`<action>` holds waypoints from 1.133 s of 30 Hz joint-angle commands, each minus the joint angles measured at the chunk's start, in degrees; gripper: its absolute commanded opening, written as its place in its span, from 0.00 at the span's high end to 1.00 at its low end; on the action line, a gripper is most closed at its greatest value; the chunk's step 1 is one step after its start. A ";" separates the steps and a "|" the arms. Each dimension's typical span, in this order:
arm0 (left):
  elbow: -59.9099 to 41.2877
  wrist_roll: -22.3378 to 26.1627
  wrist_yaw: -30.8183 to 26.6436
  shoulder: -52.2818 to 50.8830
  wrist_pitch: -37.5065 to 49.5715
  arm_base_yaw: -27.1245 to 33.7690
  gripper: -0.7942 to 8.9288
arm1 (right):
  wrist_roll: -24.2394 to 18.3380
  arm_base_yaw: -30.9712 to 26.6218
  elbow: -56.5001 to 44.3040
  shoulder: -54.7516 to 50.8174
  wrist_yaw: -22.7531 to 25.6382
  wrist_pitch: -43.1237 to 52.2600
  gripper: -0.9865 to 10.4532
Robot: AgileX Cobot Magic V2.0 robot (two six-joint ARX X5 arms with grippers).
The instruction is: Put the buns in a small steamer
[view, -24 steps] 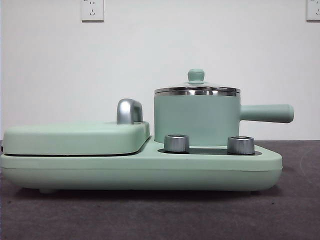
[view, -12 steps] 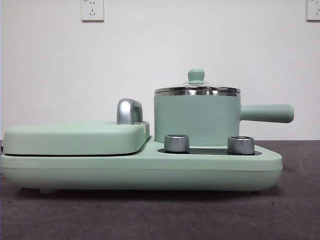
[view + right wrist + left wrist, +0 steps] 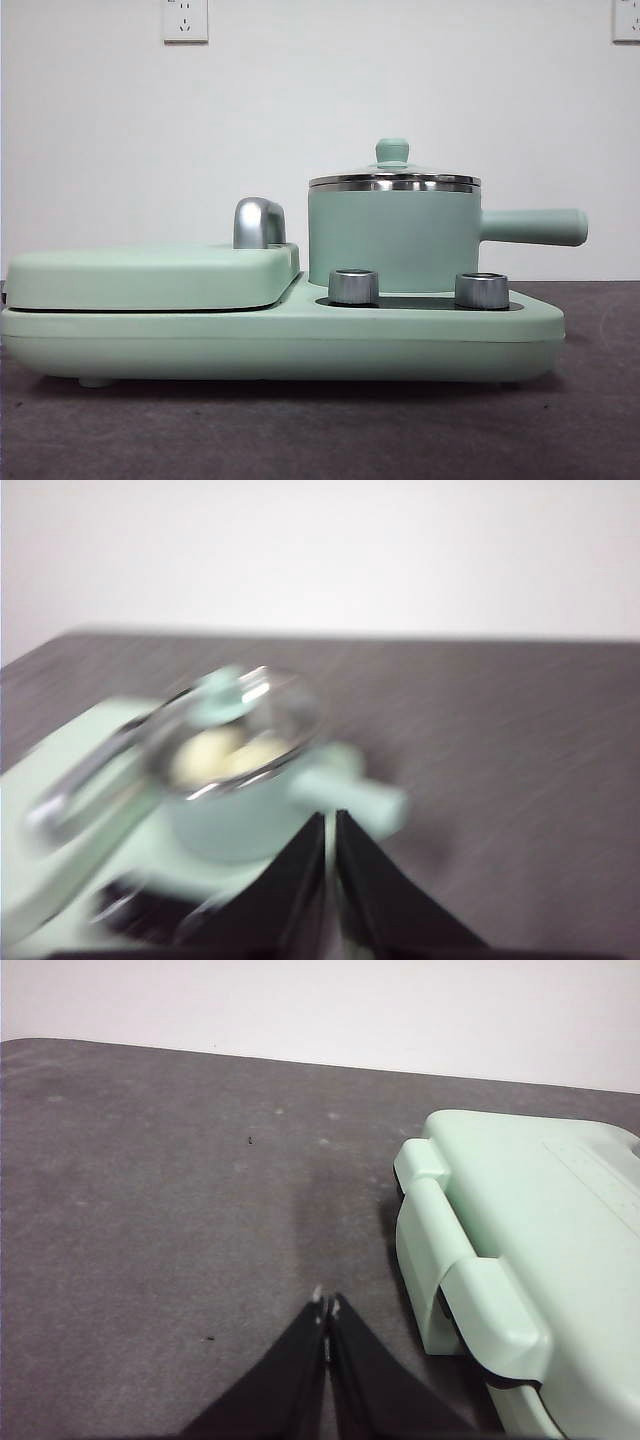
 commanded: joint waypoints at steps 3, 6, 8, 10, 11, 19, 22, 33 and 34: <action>-1.05 0.52 -0.22 -0.09 -0.52 0.07 0.91 | -0.68 -6.86 -13.92 -4.83 2.84 16.04 0.90; -1.05 0.52 -0.22 -0.09 -0.52 0.07 0.91 | -1.16 -8.07 -19.74 -6.67 7.45 18.64 0.90; -1.05 0.52 -0.22 -0.09 -0.52 0.07 0.91 | -2.82 -7.74 -22.77 -7.65 9.86 18.73 0.90; -1.05 0.52 -0.20 -0.09 -0.52 0.07 0.91 | -3.28 -7.30 -25.09 -8.28 11.26 18.73 0.90; -1.05 0.52 -0.22 -0.09 -0.52 0.07 0.91 | -3.26 -7.19 -26.14 -8.55 11.50 18.75 0.90; -1.05 0.52 -0.22 -0.09 -0.52 0.07 0.91 | -3.06 -7.21 -31.65 -10.21 11.39 18.75 0.90; -1.05 0.52 -0.22 -0.09 -0.52 0.07 0.91 | -2.82 -7.08 -32.79 -10.21 11.15 21.33 0.90; -1.05 0.52 -0.22 -0.09 -0.52 0.07 0.91 | -2.82 -7.10 -32.76 -10.21 11.23 21.75 0.90; -1.05 0.52 -0.20 -0.09 -0.52 0.07 0.91 | -2.82 -7.10 -32.76 -10.21 11.26 21.73 0.90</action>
